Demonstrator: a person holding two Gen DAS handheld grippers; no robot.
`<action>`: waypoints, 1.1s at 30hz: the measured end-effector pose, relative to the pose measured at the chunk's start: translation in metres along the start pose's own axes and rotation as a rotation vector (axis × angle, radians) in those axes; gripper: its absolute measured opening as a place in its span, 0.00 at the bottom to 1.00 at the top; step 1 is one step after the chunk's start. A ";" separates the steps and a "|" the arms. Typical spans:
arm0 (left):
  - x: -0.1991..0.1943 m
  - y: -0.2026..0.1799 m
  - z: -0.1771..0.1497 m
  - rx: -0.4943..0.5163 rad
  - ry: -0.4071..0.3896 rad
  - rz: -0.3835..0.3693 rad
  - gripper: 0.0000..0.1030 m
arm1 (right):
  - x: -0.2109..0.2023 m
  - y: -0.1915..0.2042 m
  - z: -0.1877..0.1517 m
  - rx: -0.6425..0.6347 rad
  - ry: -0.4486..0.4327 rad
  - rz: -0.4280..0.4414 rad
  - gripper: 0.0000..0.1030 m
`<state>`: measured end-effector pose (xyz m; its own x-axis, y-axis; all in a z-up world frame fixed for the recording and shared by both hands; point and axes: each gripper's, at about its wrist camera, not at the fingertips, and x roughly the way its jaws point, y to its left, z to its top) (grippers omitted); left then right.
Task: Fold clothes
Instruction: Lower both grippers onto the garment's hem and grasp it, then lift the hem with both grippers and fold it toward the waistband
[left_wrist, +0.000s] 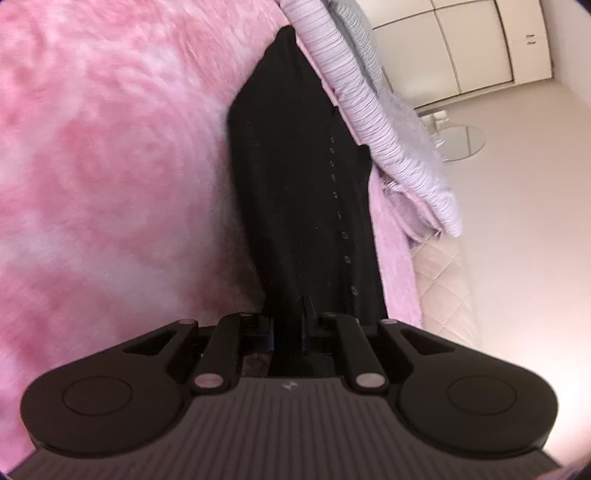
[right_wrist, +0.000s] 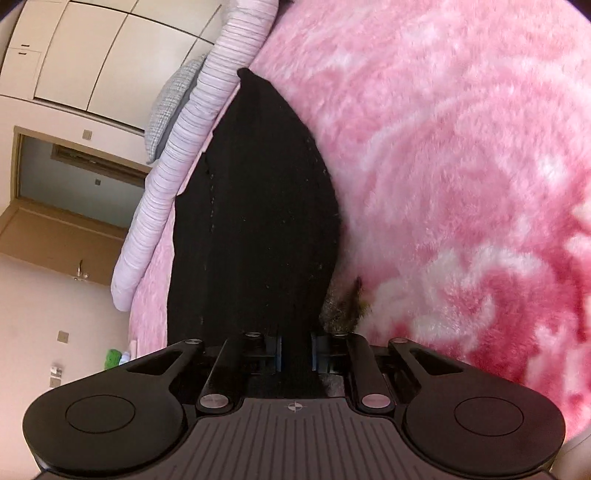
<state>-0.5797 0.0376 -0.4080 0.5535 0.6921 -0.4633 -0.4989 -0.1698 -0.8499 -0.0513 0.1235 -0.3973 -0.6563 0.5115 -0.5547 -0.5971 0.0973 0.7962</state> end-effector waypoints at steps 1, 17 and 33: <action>-0.007 0.001 -0.004 0.001 -0.008 -0.009 0.07 | -0.007 0.001 -0.003 -0.006 -0.007 0.010 0.10; -0.065 -0.001 -0.063 0.022 -0.034 -0.019 0.10 | -0.077 0.010 -0.054 -0.059 -0.056 0.005 0.12; -0.045 -0.004 -0.038 0.017 -0.057 -0.086 0.05 | -0.059 0.007 -0.040 -0.026 -0.029 0.056 0.09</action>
<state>-0.5772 -0.0196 -0.3936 0.5565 0.7422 -0.3734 -0.4624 -0.0967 -0.8814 -0.0348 0.0594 -0.3687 -0.6755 0.5398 -0.5023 -0.5720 0.0462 0.8190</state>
